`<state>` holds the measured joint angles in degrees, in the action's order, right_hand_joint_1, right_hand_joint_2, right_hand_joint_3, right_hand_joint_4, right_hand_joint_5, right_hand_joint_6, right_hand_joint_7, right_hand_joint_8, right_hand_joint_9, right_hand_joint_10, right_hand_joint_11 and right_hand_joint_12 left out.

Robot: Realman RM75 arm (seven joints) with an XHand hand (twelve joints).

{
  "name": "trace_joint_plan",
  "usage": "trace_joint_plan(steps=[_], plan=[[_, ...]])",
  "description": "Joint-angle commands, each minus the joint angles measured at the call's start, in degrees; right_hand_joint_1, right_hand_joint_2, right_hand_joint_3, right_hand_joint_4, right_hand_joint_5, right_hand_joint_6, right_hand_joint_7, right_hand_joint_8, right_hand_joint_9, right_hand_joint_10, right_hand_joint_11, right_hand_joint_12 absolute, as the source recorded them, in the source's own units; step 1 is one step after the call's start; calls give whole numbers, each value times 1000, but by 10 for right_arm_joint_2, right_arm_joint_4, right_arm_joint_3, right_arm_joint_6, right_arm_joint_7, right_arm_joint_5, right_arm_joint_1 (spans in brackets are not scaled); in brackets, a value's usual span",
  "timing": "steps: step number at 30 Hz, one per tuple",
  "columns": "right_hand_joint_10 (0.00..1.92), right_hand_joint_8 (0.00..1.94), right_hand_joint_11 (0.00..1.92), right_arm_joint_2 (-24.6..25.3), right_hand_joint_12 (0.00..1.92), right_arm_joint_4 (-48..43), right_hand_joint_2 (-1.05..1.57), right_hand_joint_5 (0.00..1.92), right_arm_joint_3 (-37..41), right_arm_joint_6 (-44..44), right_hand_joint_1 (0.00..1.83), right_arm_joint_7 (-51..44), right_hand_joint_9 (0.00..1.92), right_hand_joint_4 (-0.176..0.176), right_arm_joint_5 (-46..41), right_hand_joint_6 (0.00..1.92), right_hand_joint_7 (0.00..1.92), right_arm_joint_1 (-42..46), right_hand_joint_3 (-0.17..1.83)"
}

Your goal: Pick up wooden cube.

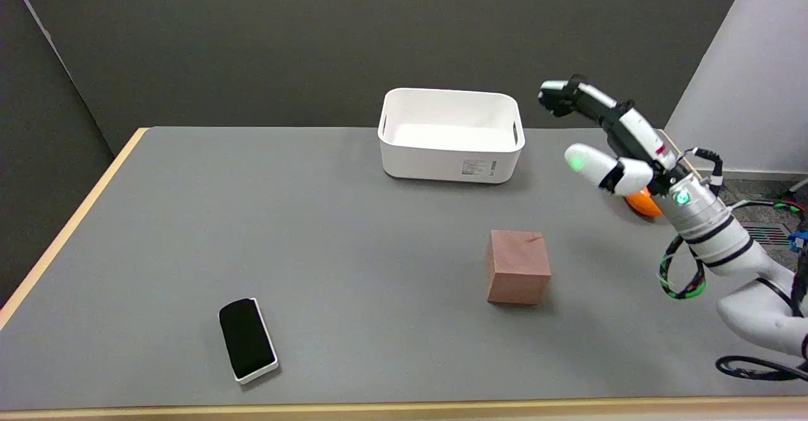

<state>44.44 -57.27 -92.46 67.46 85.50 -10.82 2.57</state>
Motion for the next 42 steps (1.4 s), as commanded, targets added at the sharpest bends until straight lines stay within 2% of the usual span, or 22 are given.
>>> trace_joint_plan(steps=[1,8,13,17,20,28,36,42], plan=[[800,386,39,19,1243,-94,593,205,144,-86,446,-121,158,-29,193,400,295,165,797],[761,354,-1,36,1194,-167,568,160,198,-146,432,-214,119,-32,212,354,246,247,802],[733,404,-1,44,1119,-195,515,118,208,-148,360,-231,122,-28,212,383,201,266,888],[737,398,-1,45,1129,-201,515,119,211,-149,357,-231,129,-26,212,376,209,268,878],[752,345,-1,42,1186,-201,549,138,206,-160,405,-232,125,-27,213,332,244,264,801],[742,333,-1,42,1187,-200,545,122,190,-224,404,-234,116,-24,255,320,225,243,801],[707,369,0,40,1128,-188,503,73,162,-231,347,-232,102,-16,258,342,155,220,886],[705,306,-1,46,1164,-215,536,86,170,-225,388,-233,89,-20,254,297,183,241,802]])
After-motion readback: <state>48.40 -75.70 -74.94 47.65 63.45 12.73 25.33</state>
